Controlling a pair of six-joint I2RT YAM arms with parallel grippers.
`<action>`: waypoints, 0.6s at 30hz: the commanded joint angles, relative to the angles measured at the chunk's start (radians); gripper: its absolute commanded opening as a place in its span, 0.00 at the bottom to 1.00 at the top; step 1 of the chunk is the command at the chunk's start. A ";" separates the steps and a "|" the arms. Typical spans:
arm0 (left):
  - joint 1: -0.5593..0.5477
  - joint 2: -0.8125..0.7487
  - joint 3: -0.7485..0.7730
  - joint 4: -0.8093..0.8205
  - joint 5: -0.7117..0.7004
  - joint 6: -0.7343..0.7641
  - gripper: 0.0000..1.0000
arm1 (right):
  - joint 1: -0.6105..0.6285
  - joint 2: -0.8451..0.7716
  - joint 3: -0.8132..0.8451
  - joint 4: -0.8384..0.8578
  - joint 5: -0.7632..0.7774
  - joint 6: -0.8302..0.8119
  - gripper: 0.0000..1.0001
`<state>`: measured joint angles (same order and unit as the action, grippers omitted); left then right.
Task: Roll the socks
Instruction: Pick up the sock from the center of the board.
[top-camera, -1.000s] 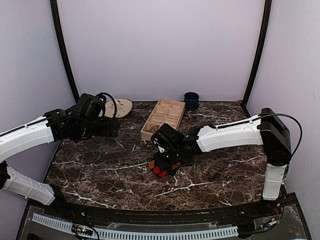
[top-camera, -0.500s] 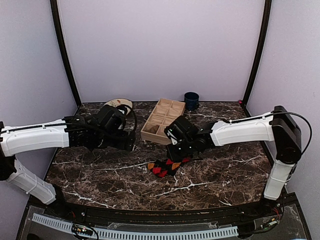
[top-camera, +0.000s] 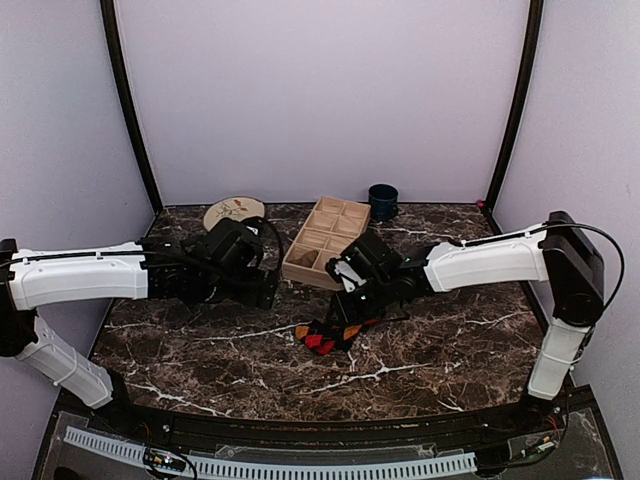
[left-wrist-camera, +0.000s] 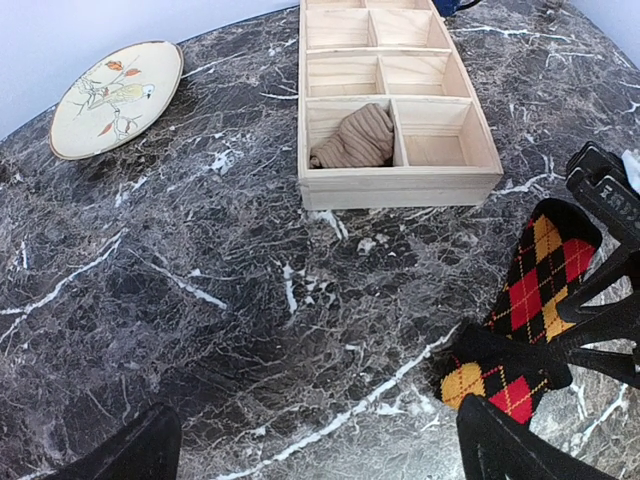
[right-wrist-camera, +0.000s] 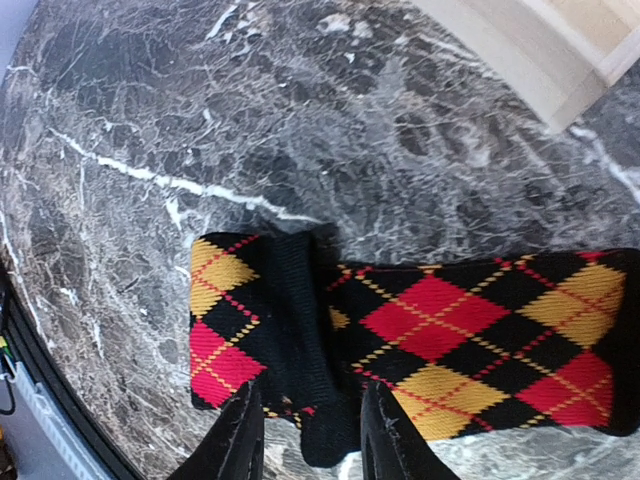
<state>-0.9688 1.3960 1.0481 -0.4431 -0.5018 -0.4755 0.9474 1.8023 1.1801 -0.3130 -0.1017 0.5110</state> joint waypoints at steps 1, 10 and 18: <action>-0.018 -0.004 0.009 -0.016 -0.019 -0.017 0.99 | -0.011 0.027 -0.057 0.073 -0.089 0.049 0.33; -0.036 0.009 0.015 -0.020 -0.028 -0.019 0.99 | -0.026 0.065 -0.086 0.136 -0.148 0.085 0.33; -0.055 0.017 0.018 -0.027 -0.041 -0.021 0.99 | -0.057 0.060 -0.118 0.214 -0.207 0.124 0.32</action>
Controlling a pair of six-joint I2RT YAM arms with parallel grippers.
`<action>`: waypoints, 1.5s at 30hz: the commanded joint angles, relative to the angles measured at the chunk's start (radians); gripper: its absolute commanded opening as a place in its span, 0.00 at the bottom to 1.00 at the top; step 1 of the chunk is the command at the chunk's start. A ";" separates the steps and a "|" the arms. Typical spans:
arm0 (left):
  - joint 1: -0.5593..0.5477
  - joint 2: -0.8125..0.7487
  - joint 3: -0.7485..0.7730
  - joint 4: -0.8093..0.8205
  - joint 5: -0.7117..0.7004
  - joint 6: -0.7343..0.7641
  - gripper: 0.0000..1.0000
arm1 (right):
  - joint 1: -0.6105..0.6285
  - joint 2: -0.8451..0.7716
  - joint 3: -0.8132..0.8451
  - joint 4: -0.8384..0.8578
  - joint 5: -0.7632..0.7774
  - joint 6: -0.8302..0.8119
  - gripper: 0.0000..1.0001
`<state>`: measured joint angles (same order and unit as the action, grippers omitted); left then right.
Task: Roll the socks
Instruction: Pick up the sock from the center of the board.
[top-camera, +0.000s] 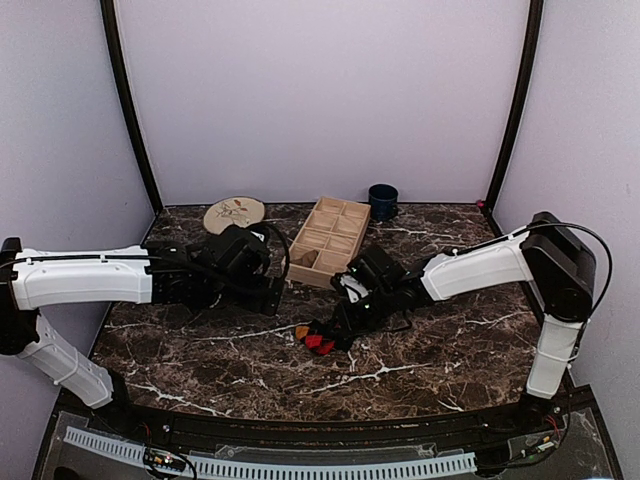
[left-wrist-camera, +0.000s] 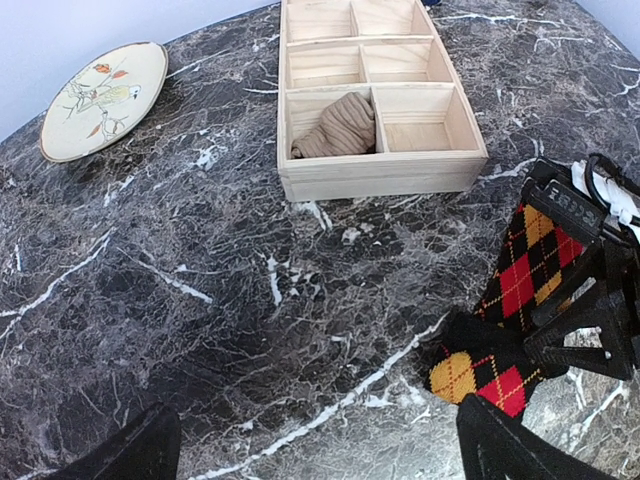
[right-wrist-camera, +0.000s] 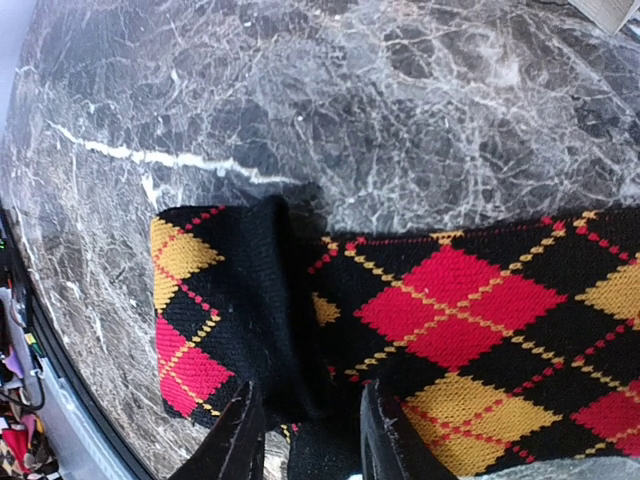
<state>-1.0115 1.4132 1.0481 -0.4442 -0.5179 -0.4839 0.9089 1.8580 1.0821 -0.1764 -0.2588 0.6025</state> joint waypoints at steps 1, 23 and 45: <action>-0.014 0.001 0.019 -0.026 -0.026 -0.012 0.99 | -0.021 0.006 -0.020 0.082 -0.057 0.034 0.32; -0.029 0.024 0.030 -0.038 -0.043 -0.018 0.99 | -0.027 0.063 0.008 0.128 -0.144 0.048 0.15; -0.038 0.047 0.034 -0.039 -0.042 -0.039 0.99 | -0.030 -0.054 0.032 0.097 -0.119 0.029 0.00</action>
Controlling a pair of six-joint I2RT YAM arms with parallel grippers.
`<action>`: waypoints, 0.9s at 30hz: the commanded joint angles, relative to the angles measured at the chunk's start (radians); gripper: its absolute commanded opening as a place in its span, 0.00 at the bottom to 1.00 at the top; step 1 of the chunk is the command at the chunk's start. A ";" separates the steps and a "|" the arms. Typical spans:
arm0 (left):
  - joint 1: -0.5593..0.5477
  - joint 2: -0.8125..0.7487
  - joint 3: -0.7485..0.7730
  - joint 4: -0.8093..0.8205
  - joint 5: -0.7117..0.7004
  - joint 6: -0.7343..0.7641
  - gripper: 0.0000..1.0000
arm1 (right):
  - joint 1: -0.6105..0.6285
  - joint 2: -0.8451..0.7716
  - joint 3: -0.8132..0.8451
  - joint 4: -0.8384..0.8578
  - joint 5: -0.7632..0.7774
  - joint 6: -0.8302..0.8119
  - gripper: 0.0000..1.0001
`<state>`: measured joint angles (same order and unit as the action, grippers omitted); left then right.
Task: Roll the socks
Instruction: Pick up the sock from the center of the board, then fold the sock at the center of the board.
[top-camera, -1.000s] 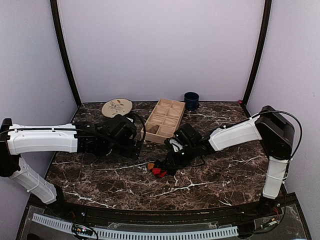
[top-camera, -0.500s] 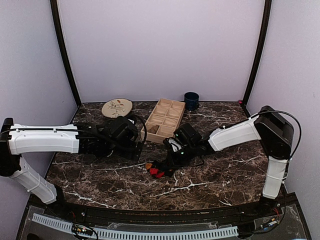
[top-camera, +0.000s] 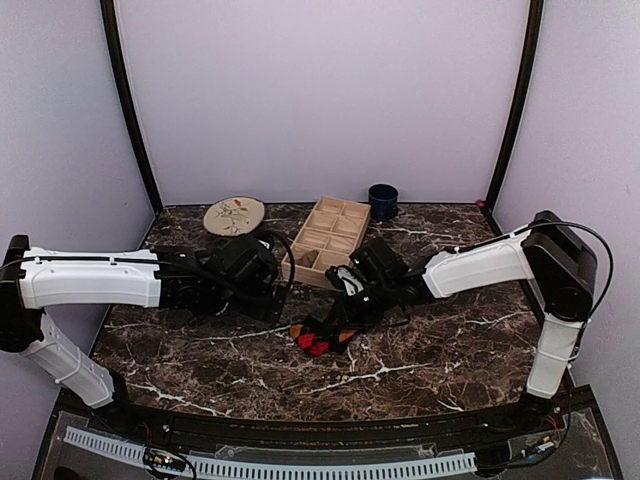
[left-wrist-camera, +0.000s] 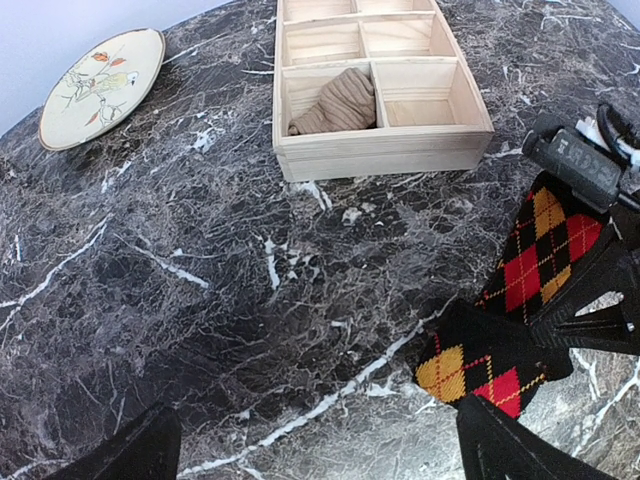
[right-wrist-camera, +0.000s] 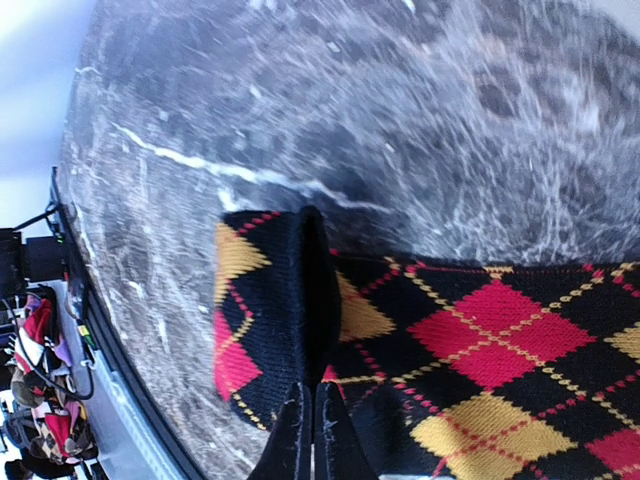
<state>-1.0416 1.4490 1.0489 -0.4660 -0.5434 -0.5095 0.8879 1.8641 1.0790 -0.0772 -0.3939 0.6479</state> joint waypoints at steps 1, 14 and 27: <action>-0.007 0.014 0.035 -0.016 -0.017 -0.015 0.99 | -0.010 -0.067 0.039 -0.008 0.020 -0.021 0.00; -0.009 0.076 0.074 0.013 -0.004 0.020 0.99 | -0.060 -0.162 0.022 -0.092 0.092 -0.067 0.00; -0.009 0.211 0.154 0.080 0.055 0.090 0.99 | -0.123 -0.238 -0.069 -0.133 0.135 -0.097 0.00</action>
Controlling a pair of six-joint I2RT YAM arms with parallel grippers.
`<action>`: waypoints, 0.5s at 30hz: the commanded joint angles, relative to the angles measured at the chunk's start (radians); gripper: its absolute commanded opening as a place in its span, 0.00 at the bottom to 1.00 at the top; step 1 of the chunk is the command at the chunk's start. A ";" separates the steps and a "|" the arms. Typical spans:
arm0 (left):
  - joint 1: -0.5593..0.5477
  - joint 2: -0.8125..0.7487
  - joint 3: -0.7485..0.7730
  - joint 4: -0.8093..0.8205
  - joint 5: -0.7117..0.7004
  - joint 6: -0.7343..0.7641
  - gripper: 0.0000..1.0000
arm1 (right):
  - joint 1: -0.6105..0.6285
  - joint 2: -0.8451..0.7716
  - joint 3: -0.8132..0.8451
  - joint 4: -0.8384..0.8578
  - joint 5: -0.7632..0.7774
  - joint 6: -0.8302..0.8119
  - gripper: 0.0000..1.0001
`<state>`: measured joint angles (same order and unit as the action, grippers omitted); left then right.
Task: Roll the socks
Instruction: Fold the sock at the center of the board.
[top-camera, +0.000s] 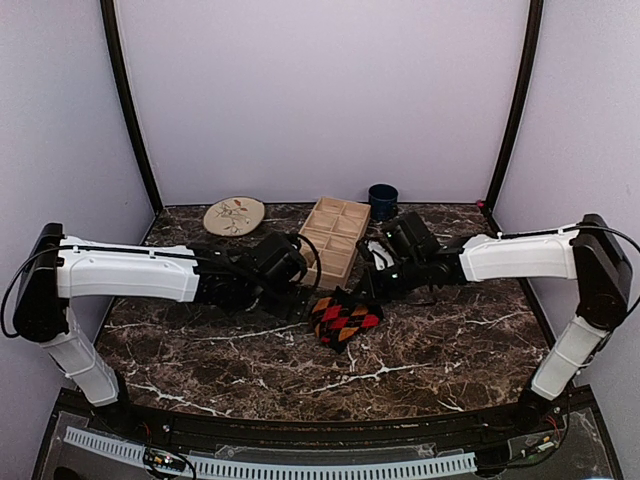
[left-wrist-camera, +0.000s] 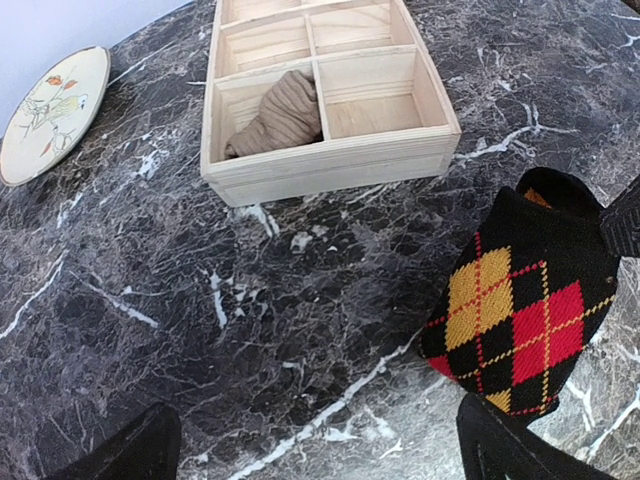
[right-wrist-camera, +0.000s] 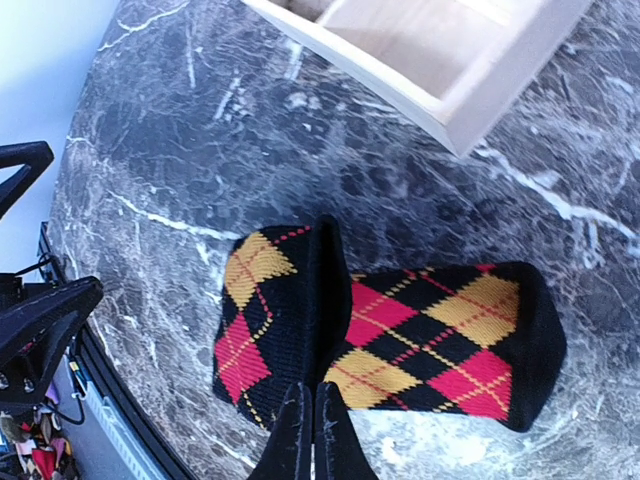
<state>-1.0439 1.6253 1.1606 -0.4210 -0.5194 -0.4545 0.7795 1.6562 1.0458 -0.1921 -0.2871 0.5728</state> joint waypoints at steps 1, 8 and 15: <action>-0.007 0.050 0.055 0.042 0.039 0.041 0.99 | -0.020 -0.035 -0.046 -0.018 0.029 -0.023 0.00; -0.007 0.160 0.130 0.070 0.086 0.089 0.99 | -0.042 -0.054 -0.098 -0.016 0.049 -0.033 0.00; 0.002 0.262 0.197 0.094 0.117 0.116 0.99 | -0.067 -0.053 -0.119 -0.006 0.049 -0.047 0.00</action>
<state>-1.0439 1.8538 1.3151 -0.3485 -0.4347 -0.3683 0.7269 1.6302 0.9401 -0.2184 -0.2493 0.5499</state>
